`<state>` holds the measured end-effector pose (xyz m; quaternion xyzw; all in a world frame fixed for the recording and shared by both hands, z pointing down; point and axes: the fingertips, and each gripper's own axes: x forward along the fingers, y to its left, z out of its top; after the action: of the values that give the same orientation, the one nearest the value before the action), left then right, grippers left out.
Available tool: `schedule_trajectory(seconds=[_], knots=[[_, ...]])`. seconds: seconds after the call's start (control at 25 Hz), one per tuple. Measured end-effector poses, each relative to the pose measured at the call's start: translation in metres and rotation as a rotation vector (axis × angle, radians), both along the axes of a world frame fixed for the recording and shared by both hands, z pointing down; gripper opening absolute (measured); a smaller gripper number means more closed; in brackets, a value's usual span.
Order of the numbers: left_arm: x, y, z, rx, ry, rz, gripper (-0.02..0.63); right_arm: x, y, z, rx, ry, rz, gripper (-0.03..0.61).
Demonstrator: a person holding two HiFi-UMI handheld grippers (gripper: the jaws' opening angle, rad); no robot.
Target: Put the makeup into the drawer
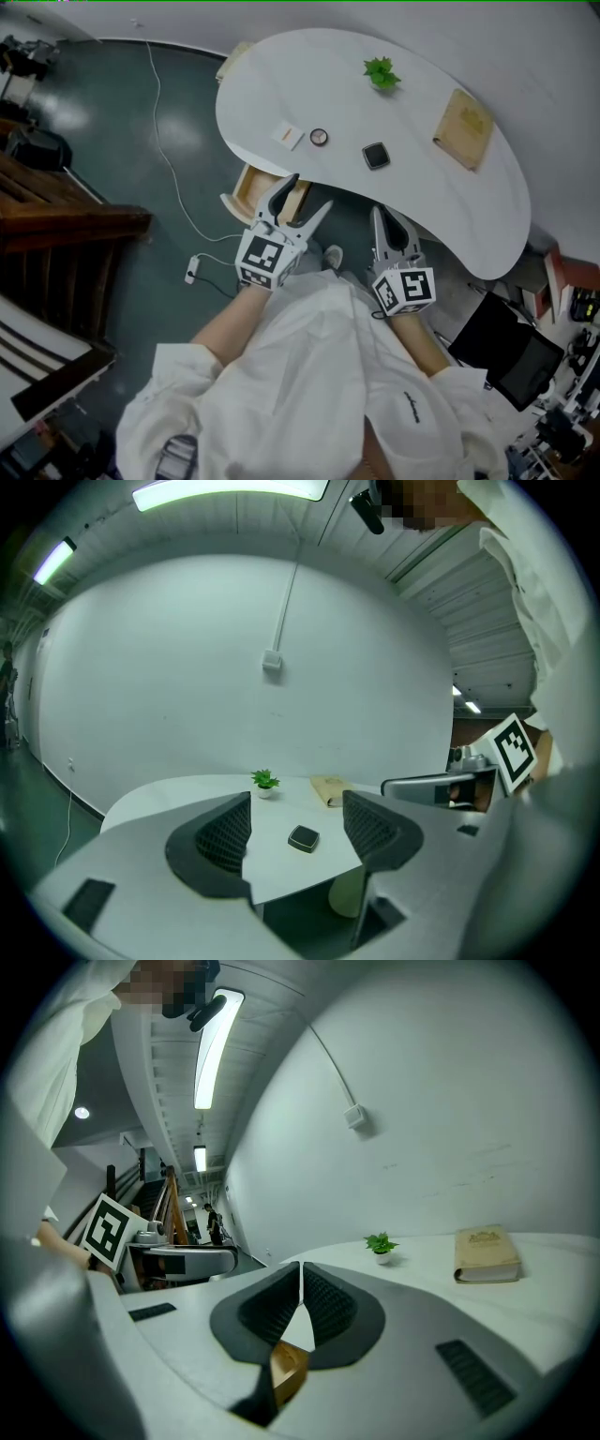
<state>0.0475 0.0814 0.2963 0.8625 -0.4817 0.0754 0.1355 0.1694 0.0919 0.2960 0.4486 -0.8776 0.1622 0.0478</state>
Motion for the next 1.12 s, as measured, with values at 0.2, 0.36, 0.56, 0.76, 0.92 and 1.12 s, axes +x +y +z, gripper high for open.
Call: schedule_trajectory(seconds=[0.2, 0.36, 0.56, 0.76, 0.92, 1.12], knots=[[-0.03, -0.023, 0.012, -0.019, -0.021, -0.011, 0.299, -0.028, -0.021, 0.004, -0.013, 0.016, -0.009, 0.029], [-0.055, -0.04, 0.028, -0.043, -0.038, -0.017, 0.299, -0.053, -0.036, 0.013, -0.03, 0.031, -0.018, 0.029], [-0.084, -0.063, 0.059, -0.082, -0.063, -0.02, 0.307, -0.085, -0.054, 0.027, -0.044, 0.05, -0.04, 0.028], [-0.107, -0.091, 0.096, -0.127, -0.089, -0.019, 0.322, -0.109, -0.075, 0.043, -0.061, 0.061, -0.03, 0.028], [-0.116, -0.109, 0.116, -0.149, -0.097, -0.034, 0.332, -0.123, -0.084, 0.062, -0.077, 0.075, -0.057, 0.026], [-0.123, -0.12, 0.148, -0.187, -0.126, -0.059, 0.345, -0.138, -0.099, 0.096, -0.118, 0.095, -0.1, 0.026]])
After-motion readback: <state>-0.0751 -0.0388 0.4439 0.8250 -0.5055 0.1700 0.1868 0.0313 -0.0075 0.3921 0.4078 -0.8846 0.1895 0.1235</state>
